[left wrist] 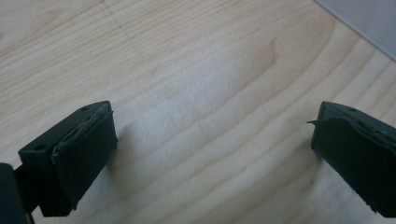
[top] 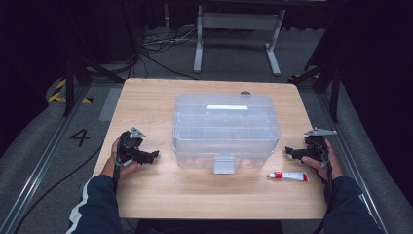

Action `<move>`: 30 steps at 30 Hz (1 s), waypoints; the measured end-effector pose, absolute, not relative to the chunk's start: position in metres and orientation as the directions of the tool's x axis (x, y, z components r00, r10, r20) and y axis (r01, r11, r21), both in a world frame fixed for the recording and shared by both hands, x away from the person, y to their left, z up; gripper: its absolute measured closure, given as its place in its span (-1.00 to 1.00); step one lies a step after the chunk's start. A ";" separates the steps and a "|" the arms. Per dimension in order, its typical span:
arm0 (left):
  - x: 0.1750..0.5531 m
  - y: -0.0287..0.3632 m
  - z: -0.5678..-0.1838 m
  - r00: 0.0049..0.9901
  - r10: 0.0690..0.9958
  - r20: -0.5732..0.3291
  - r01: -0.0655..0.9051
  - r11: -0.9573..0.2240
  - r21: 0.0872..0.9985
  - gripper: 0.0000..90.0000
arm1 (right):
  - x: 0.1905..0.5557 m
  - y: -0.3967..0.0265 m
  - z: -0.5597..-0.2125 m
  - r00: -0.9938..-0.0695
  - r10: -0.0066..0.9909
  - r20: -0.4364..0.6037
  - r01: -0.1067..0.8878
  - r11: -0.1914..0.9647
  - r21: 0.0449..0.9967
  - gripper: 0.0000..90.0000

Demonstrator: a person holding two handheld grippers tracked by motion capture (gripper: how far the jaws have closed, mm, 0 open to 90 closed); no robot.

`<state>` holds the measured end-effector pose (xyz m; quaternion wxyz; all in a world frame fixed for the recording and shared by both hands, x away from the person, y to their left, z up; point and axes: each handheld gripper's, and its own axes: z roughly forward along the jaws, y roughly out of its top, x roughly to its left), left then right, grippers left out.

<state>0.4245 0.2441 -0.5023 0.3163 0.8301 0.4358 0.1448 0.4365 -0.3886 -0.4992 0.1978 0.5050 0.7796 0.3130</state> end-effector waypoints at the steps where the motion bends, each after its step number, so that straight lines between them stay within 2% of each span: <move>1: 0.421 0.247 -0.502 0.575 0.818 -0.034 0.633 -0.418 0.651 -0.99 | 0.436 -0.389 -0.499 -0.412 0.911 0.008 0.664 0.294 0.688 -1.00; 11: 0.401 0.247 -0.502 0.617 0.787 -0.033 0.610 -0.452 0.651 -0.99 | 0.437 -0.390 -0.497 -0.424 0.906 0.002 0.673 0.314 0.670 -0.99; 12: 0.400 0.247 -0.501 0.619 0.784 -0.033 0.609 -0.453 0.651 -0.99 | 0.437 -0.390 -0.495 -0.427 0.904 -0.014 0.671 0.327 0.665 -0.88; 14: 0.398 0.247 -0.502 0.633 0.773 -0.031 0.598 -0.463 0.654 -0.99 | 0.436 -0.390 -0.492 -0.449 0.894 0.004 0.661 0.328 0.675 -0.54; 16: 0.397 0.247 -0.501 0.637 0.770 -0.033 0.599 -0.467 0.651 -0.99 | 0.436 -0.390 -0.491 -0.452 0.892 -0.001 0.656 0.333 0.677 -0.51; 17: 0.395 0.247 -0.501 0.636 0.771 -0.031 0.597 -0.467 0.652 -0.98 | 0.435 -0.390 -0.489 -0.454 0.890 -0.035 0.650 0.357 0.671 -0.64; 18: 0.395 0.247 -0.501 0.636 0.771 -0.031 0.597 -0.467 0.652 -0.98 | 0.435 -0.390 -0.489 -0.454 0.890 -0.035 0.650 0.357 0.671 -0.64; 20: 0.393 0.247 -0.501 0.645 0.763 -0.033 0.593 -0.473 0.652 -0.98 | 0.433 -0.392 -0.483 -0.466 0.885 -0.024 0.632 0.351 0.691 -0.52; 23: 0.391 0.248 -0.501 0.648 0.761 -0.030 0.589 -0.475 0.654 -0.98 | 0.431 -0.393 -0.478 -0.465 0.885 -0.015 0.619 0.338 0.709 -0.56; 30: 0.392 0.248 -0.501 0.652 0.757 -0.040 0.590 -0.474 0.653 -0.98 | 0.421 -0.392 -0.455 -0.482 0.875 -0.037 0.559 0.340 0.756 -0.50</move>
